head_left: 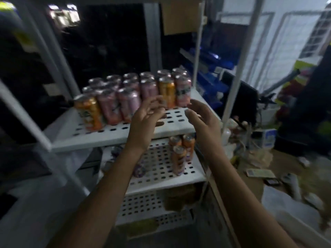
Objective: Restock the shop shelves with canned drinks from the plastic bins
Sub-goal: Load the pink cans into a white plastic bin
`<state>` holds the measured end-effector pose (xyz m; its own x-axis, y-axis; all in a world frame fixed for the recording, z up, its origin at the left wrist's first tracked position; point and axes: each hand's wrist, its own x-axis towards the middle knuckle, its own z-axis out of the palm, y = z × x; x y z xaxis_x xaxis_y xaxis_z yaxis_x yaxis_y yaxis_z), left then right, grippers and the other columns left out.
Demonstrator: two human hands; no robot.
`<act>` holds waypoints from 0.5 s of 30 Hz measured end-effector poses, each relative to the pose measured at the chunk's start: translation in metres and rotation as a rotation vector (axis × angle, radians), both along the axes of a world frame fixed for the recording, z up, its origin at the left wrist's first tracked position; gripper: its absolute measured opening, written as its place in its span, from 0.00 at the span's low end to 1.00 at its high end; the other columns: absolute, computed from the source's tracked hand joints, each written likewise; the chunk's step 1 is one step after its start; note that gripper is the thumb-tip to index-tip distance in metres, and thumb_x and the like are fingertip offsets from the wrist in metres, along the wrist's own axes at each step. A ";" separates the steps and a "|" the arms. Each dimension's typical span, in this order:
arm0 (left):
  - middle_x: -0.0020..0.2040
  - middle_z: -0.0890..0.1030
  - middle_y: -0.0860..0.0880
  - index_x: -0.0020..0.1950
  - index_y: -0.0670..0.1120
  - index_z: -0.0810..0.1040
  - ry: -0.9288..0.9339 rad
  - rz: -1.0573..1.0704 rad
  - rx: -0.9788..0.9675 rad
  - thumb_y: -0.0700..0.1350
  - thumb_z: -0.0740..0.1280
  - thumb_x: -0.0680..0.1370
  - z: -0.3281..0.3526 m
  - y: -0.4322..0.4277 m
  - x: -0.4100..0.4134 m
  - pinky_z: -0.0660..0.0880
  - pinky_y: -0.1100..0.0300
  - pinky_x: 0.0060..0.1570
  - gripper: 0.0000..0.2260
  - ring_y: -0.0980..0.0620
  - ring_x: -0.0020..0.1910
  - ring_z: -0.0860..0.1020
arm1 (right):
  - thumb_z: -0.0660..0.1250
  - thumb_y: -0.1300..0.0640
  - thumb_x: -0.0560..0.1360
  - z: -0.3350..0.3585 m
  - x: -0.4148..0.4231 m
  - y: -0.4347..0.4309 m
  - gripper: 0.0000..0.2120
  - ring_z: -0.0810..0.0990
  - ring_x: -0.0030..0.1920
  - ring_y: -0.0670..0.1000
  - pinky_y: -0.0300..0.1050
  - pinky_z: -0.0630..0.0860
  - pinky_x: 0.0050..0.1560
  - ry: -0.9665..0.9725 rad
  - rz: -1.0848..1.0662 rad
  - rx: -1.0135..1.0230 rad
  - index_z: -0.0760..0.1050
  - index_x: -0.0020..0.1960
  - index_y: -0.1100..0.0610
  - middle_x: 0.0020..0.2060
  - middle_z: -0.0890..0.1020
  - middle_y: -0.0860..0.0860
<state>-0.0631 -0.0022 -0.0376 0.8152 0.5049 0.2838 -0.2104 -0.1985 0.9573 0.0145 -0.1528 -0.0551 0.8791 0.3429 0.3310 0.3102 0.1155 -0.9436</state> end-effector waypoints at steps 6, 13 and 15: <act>0.57 0.83 0.49 0.59 0.58 0.80 -0.024 0.195 0.020 0.50 0.68 0.78 0.001 0.086 -0.051 0.79 0.44 0.60 0.11 0.49 0.55 0.83 | 0.70 0.48 0.77 0.005 -0.014 0.096 0.22 0.79 0.57 0.36 0.29 0.77 0.47 -0.004 0.141 -0.109 0.74 0.70 0.47 0.61 0.80 0.41; 0.57 0.83 0.53 0.63 0.57 0.79 -0.003 0.232 0.019 0.51 0.68 0.77 -0.016 0.128 -0.074 0.80 0.41 0.59 0.14 0.52 0.58 0.82 | 0.75 0.49 0.74 -0.011 -0.009 0.166 0.27 0.80 0.61 0.45 0.47 0.79 0.60 0.031 0.188 -0.177 0.72 0.70 0.48 0.60 0.81 0.44; 0.57 0.83 0.53 0.63 0.57 0.79 0.002 0.220 0.011 0.51 0.67 0.77 -0.020 0.132 -0.074 0.80 0.42 0.58 0.14 0.53 0.58 0.82 | 0.76 0.50 0.74 -0.018 -0.005 0.173 0.28 0.82 0.58 0.45 0.47 0.82 0.55 0.023 0.187 -0.163 0.71 0.71 0.49 0.58 0.82 0.44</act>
<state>-0.1370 0.1299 -0.0577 0.6865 0.6674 0.2887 -0.1587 -0.2500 0.9552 0.0099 0.0202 -0.0733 0.8020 0.5477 0.2383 0.2757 0.0144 -0.9611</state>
